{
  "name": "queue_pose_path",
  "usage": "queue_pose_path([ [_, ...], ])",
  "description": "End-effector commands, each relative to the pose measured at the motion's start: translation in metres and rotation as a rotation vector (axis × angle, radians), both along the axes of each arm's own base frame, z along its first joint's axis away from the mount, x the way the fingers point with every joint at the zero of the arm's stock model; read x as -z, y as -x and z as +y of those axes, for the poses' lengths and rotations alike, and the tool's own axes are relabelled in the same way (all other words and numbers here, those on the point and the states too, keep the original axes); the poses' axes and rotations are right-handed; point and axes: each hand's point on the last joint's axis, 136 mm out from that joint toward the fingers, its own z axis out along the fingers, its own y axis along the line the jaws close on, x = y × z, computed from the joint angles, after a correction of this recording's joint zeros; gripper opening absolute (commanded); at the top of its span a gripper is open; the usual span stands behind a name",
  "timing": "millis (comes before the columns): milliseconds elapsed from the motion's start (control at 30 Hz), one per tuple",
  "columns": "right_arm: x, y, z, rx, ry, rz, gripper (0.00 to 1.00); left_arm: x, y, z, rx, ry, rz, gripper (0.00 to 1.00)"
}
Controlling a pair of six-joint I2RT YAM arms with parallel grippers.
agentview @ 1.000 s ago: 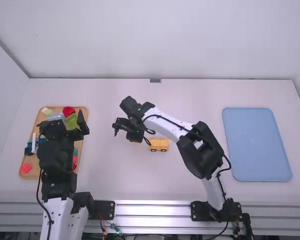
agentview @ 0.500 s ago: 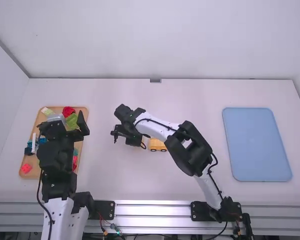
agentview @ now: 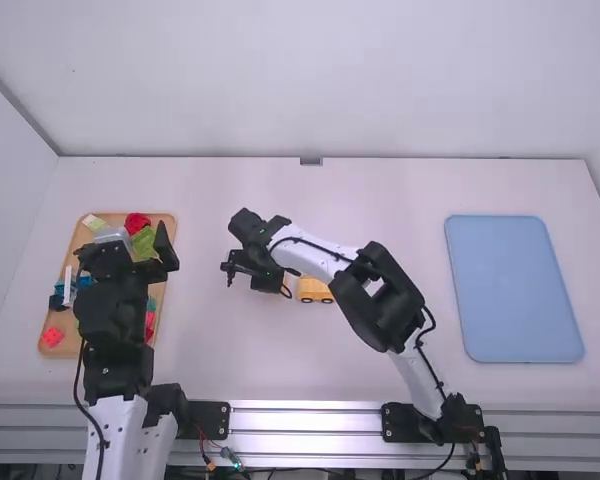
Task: Assemble lego blocks to make yellow taxi
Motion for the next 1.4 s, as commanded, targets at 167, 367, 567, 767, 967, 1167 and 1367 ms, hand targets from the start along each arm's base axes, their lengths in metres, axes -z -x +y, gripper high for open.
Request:
queue_pose_path([
  [167,-0.002,-0.003,0.006,0.001,-0.014,0.001,0.21,0.0,0.0,-0.003,0.014,0.005,-0.007,0.99],
  [367,0.0,-0.002,0.005,0.0,-0.012,0.002,0.26,0.0,0.0,0.0,0.006,0.005,-0.008,0.99],
  [567,0.0,-0.002,0.004,0.001,-0.009,0.004,0.33,0.0,0.0,-0.003,0.013,0.005,-0.009,0.99],
  [767,0.0,-0.002,0.004,0.002,-0.006,0.002,0.57,-0.001,0.0,-0.003,0.013,0.005,-0.01,0.99],
  [967,-0.014,-0.012,0.008,0.009,-0.03,-0.032,0.99,-0.002,0.001,0.004,-0.026,0.02,-0.018,0.99],
  [1167,-0.078,-0.042,-0.005,0.075,-0.143,-0.113,0.99,-0.001,-0.005,-0.034,0.199,-0.087,0.0,0.99],
  [1367,-0.142,-0.057,-0.046,0.144,-0.339,-0.142,0.98,0.023,-0.03,-0.075,0.51,-0.236,0.074,0.99],
])
